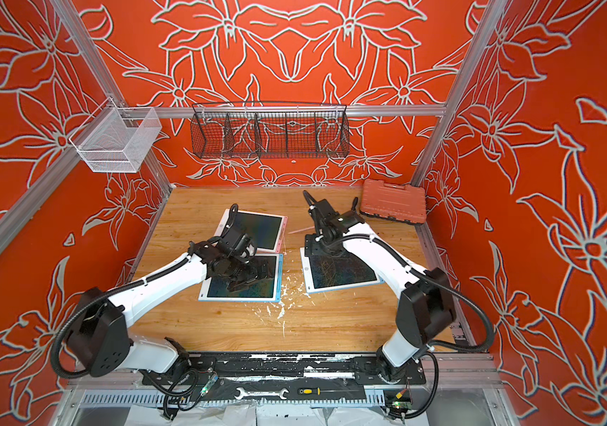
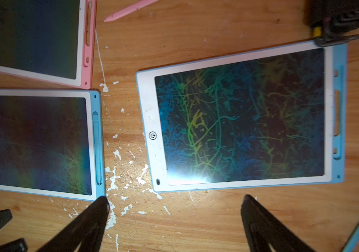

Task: Place the stylus back onto the writing tablet
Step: Place the stylus on the writing tablet.

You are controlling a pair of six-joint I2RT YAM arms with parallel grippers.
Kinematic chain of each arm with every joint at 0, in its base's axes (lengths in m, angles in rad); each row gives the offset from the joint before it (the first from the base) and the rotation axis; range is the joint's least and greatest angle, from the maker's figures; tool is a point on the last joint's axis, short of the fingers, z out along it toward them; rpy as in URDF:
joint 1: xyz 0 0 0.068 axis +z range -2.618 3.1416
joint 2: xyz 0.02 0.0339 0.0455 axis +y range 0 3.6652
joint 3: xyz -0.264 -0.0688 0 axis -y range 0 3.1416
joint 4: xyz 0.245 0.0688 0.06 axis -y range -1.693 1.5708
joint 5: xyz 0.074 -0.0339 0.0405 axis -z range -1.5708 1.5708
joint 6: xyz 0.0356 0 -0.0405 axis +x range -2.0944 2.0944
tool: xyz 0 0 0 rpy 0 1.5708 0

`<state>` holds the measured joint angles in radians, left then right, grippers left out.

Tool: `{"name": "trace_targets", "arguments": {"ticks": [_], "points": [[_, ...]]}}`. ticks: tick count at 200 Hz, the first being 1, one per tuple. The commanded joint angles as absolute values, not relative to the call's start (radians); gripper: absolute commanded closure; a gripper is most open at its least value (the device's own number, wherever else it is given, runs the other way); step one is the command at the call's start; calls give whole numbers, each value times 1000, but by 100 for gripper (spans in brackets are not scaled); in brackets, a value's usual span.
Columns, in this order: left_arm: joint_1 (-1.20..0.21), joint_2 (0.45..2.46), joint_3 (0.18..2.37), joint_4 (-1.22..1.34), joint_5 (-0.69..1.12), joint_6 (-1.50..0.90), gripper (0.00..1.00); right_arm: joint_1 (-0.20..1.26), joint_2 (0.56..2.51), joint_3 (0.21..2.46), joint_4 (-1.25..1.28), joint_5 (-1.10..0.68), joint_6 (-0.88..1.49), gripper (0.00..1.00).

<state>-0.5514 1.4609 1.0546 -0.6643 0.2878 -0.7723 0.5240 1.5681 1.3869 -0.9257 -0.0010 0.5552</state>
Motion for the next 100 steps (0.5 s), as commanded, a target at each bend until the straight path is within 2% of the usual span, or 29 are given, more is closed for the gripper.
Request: {"name": "trace_targets", "arguments": {"ticks": [1, 100], "points": [[-585, 1544, 1145, -649, 234, -838, 1, 506, 1500, 1341, -895, -61, 482, 3], [-668, 1850, 1439, -653, 221, -875, 1, 369, 1350, 1203, -813, -95, 342, 3]]}}
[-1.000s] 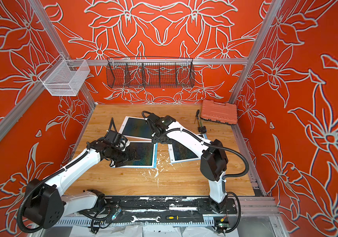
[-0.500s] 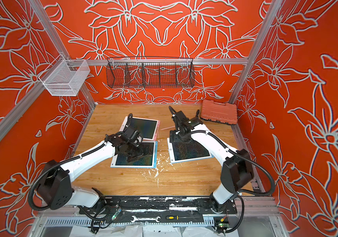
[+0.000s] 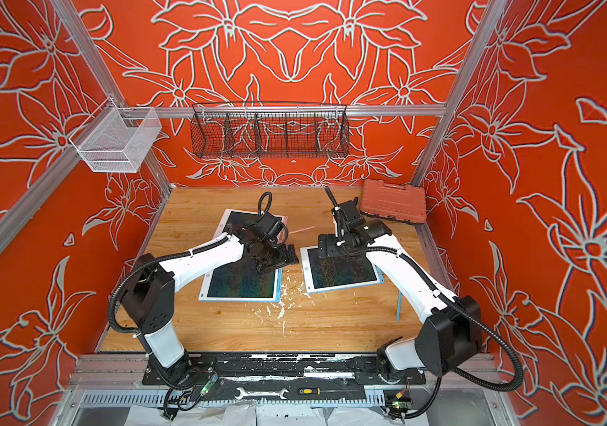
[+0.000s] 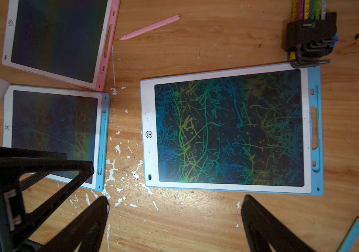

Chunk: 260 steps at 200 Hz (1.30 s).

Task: Place the stylus back onto the writing tablet
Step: Place the stylus on the writing tablet, then move the writing tablet to the center of the board.

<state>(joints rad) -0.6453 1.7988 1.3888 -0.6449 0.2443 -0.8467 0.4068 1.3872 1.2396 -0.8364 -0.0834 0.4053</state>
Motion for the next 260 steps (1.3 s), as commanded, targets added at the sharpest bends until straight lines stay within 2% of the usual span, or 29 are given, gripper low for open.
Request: {"name": "trace_targets", "arguments": {"ticks": [1, 36, 110, 260], "points": [[-668, 1852, 1440, -652, 221, -875, 1, 366, 1350, 1202, -815, -95, 340, 3], [-697, 1919, 1498, -632, 208, -900, 1, 280, 1334, 1212, -856, -125, 268, 3], [-718, 2035, 1610, -696, 209, -877, 1, 264, 1311, 1188, -833, -139, 283, 3], [-709, 2090, 1579, -687, 176, -876, 1, 244, 1412, 1252, -841, -203, 294, 3]]}}
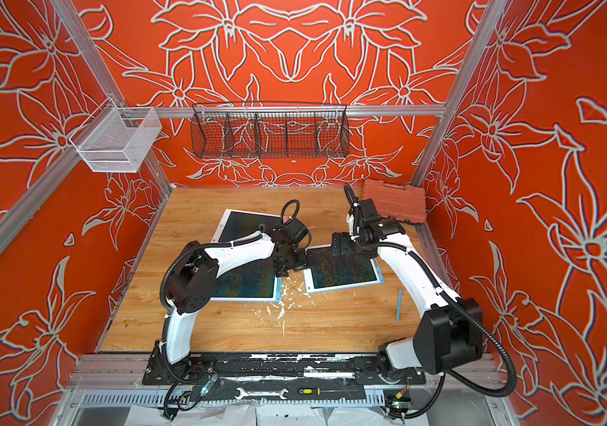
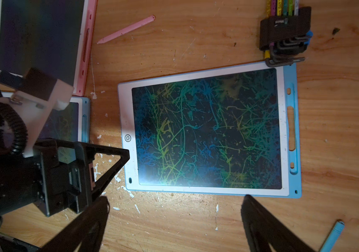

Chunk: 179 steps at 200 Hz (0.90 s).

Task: Place the stylus back onto the writing tablet
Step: Move the writing tablet to the center of the board.

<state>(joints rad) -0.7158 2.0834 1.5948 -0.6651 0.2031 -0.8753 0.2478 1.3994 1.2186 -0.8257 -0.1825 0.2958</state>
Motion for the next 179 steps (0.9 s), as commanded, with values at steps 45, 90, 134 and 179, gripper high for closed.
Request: {"name": "trace_targets", "arguments": {"ticks": [45, 90, 134, 179], "points": [[-700, 2087, 1557, -690, 169, -876, 2, 244, 1414, 1251, -842, -201, 294, 3], [-690, 2075, 1530, -684, 163, -878, 2, 244, 1418, 1252, -840, -201, 295, 3], [-674, 2056, 1490, -676, 153, -882, 2, 243, 1421, 1251, -839, -202, 295, 3], [-654, 2030, 1443, -672, 137, -879, 2, 243, 1419, 1250, -840, -204, 296, 3]]}}
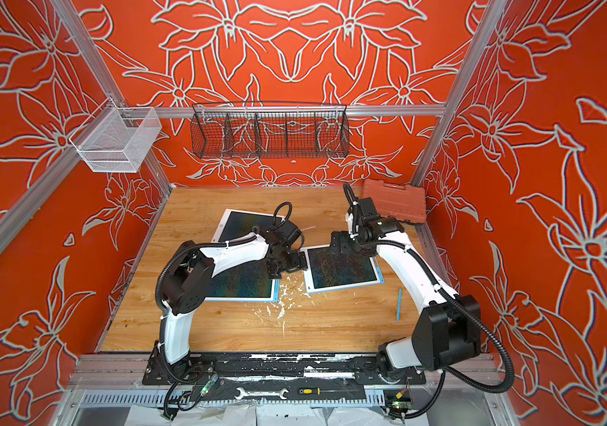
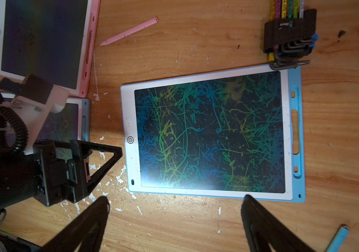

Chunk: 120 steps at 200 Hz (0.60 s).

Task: Place the stylus back onto the writing tablet
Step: Move the writing tablet to the center of the board.

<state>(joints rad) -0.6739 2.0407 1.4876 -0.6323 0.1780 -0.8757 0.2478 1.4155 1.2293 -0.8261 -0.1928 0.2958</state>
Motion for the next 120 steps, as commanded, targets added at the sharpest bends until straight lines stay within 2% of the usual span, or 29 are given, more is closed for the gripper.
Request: {"name": "trace_targets", "arguments": {"ticks": [1, 120], "points": [[-654, 2030, 1442, -672, 137, -879, 2, 243, 1419, 1250, -840, -204, 297, 3], [-570, 1939, 1281, -646, 105, -862, 2, 244, 1416, 1249, -841, -208, 301, 3]]}}
